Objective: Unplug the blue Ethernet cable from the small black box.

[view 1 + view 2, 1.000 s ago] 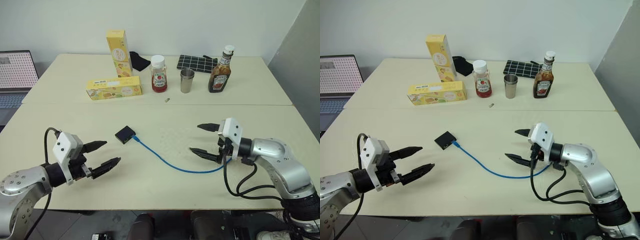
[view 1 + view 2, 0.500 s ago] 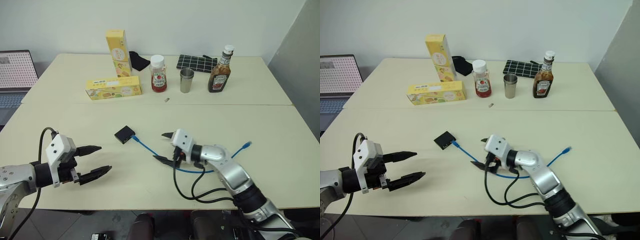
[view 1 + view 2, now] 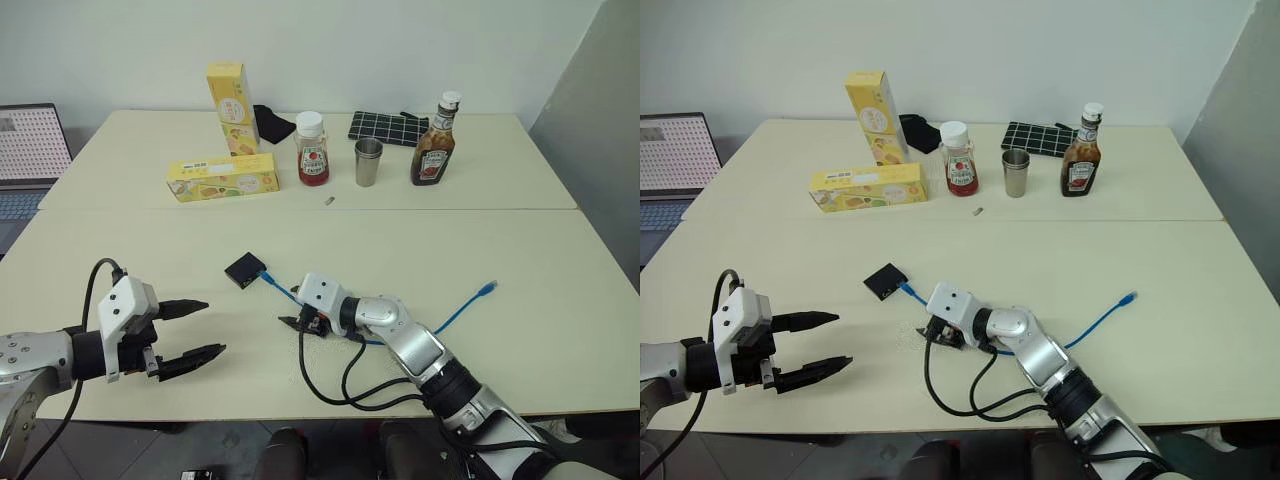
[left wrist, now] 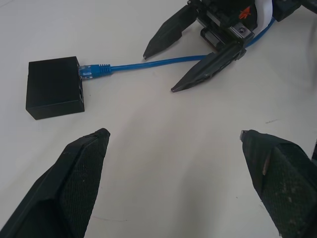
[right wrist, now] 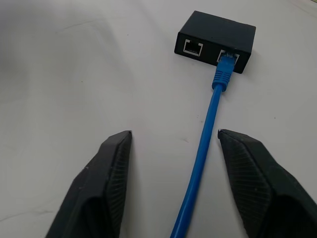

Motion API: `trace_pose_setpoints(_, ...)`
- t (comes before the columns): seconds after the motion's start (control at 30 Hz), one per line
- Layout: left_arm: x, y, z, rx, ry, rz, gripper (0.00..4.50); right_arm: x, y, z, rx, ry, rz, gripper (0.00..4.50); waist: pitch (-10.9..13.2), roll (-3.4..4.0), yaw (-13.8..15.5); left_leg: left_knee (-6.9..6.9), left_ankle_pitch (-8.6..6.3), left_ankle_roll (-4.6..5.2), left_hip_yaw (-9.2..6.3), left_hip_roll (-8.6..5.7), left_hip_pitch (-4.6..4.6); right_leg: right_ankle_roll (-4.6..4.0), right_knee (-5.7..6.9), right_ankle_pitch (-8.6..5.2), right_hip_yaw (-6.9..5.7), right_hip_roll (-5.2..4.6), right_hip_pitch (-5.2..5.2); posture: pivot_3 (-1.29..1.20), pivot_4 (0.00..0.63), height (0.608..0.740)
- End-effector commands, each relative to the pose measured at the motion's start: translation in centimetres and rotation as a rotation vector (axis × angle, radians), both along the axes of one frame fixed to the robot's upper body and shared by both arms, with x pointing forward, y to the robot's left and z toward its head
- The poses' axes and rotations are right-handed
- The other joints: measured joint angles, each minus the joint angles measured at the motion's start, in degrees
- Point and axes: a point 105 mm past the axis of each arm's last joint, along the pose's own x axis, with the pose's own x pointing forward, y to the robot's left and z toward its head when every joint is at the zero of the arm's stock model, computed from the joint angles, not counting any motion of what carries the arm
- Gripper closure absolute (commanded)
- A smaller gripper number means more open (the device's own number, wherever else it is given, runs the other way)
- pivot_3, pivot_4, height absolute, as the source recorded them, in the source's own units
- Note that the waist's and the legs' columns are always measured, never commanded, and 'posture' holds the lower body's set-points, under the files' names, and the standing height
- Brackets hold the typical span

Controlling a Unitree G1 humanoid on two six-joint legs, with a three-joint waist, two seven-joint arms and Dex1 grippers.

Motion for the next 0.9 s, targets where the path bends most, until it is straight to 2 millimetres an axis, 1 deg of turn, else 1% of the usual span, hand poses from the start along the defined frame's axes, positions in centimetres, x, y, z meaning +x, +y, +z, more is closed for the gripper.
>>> trace_pose_setpoints(0.03,0.2,-0.6,0.4,0.007,-0.026,-0.018,0.00,0.8,-1.3,-1.2,-0.058,0.068,-0.072,2.63,-0.01,0.00,0.00,0.00,0.00,0.00,-0.01,-0.01,0.00,0.00,0.00,0.00,0.00,0.00,0.01,0.00,0.150,0.740)
trace_pose_setpoints(0.13,0.3,-0.8,0.4,0.004,-0.026,-0.024,0.00,1.2,-1.8,-1.1,-0.065,0.086,-0.097,3.37,-0.01,0.00,0.17,0.00,0.00,0.00,-0.04,-0.01,0.00,0.00,0.00,0.00,-0.02,-0.03,0.03,0.00,0.150,0.740)
trace_pose_setpoints(0.17,0.4,-0.9,0.4,0.003,-0.025,-0.026,0.00,1.2,-1.9,-1.1,-0.069,0.085,-0.102,3.56,-0.01,-0.01,0.22,0.01,0.00,0.00,-0.05,-0.02,0.00,0.00,0.00,0.00,-0.04,-0.04,0.04,0.00,0.150,0.740)
trace_pose_setpoints(0.27,0.5,-1.2,0.3,0.001,-0.024,-0.039,0.00,1.7,-2.6,-0.9,-0.081,0.071,-0.119,4.34,-0.01,-0.01,0.31,0.01,0.00,0.00,-0.10,-0.02,0.00,0.00,0.00,0.00,-0.08,-0.06,0.05,0.00,0.150,0.740)
trace_pose_setpoints(0.3,0.5,-1.4,0.3,0.000,-0.025,-0.043,0.00,1.9,-2.9,-0.7,-0.085,0.060,-0.127,4.45,-0.01,0.00,0.33,0.01,0.00,0.00,-0.12,-0.03,-0.01,0.00,0.00,0.00,-0.09,-0.06,0.05,0.00,0.150,0.740)
trace_pose_setpoints(0.37,0.6,-1.6,0.3,-0.003,-0.027,-0.050,0.00,2.4,-3.9,-0.4,-0.098,0.025,-0.149,4.45,0.00,0.01,0.42,0.02,0.00,0.00,-0.15,-0.04,-0.02,0.01,0.00,0.00,-0.13,-0.06,0.06,0.00,0.150,0.740)
trace_pose_setpoints(0.43,0.6,-1.9,0.3,-0.006,-0.029,-0.057,0.00,3.0,-5.4,0.0,-0.113,-0.006,-0.181,4.45,0.01,0.03,0.48,0.02,0.00,0.00,-0.19,-0.04,-0.05,0.01,-0.01,0.00,-0.16,-0.05,0.06,0.00,0.150,0.740)
trace_pose_setpoints(0.5,0.6,-2.2,0.2,-0.008,-0.029,-0.067,0.00,3.6,-7.7,0.3,-0.135,-0.030,-0.222,4.45,0.02,0.04,0.61,0.03,0.00,0.00,-0.21,-0.05,-0.09,0.02,-0.02,0.00,-0.17,-0.08,0.07,0.00,0.150,0.740)
trace_pose_setpoints(0.53,0.6,-2.3,0.2,-0.007,-0.028,-0.071,0.00,3.9,-9.2,0.5,-0.148,-0.039,-0.241,4.45,0.02,0.03,0.67,0.04,0.00,-0.01,-0.23,-0.09,-0.13,0.03,-0.04,0.00,-0.19,-0.12,0.07,0.00,0.150,0.740)
trace_pose_setpoints(0.6,0.5,-2.5,0.2,-0.007,-0.025,-0.080,0.00,3.9,-11.7,1.0,-0.163,-0.054,-0.265,4.45,0.02,0.03,0.92,0.05,0.00,-0.01,-0.23,-0.12,-0.17,0.04,-0.11,0.00,-0.21,-0.16,0.08,0.00,0.150,0.740)
trace_pose_setpoints(0.63,0.4,-2.7,0.3,-0.011,-0.023,-0.087,0.00,3.8,-13.4,1.3,-0.176,-0.057,-0.280,4.45,0.02,0.04,0.92,0.04,0.00,0.00,-0.23,-0.15,-0.18,0.05,-0.15,0.00,-0.21,-0.20,0.10,0.00,0.150,0.740)
trace_pose_setpoints(0.7,0.3,-2.9,0.4,-0.013,-0.021,-0.099,0.00,3.0,-16.6,1.6,-0.225,-0.053,-0.281,4.45,0.04,0.07,1.05,0.03,0.00,0.00,-0.24,-0.15,-0.23,0.06,-0.21,0.00,-0.24,-0.20,0.10,0.00,0.150,0.740)
trace_pose_setpoints(0.73,0.3,-3.0,0.4,-0.014,-0.022,-0.101,0.00,2.5,-17.4,1.6,-0.243,-0.043,-0.271,4.45,0.05,0.09,1.08,0.02,0.00,0.00,-0.23,-0.14,-0.22,0.06,-0.25,0.00,-0.24,-0.20,0.13,0.00,0.150,0.740)
trace_pose_setpoints(0.83,0.6,-3.4,0.5,-0.024,-0.027,-0.115,0.00,0.2,-18.6,1.4,-0.284,0.026,-0.188,4.45,0.06,0.10,1.03,0.00,0.00,0.01,-0.24,-0.11,-0.24,0.06,-0.33,0.00,-0.26,-0.18,0.14,0.00,0.150,0.740)
trace_pose_setpoints(0.9,0.8,-3.7,0.5,-0.031,-0.030,-0.124,0.00,-0.1,-18.8,1.2,-0.302,0.036,-0.178,4.45,0.06,0.10,0.82,-0.01,0.00,0.01,-0.23,-0.10,-0.23,0.06,-0.35,0.00,-0.25,-0.16,0.14,0.00,0.150,0.740)
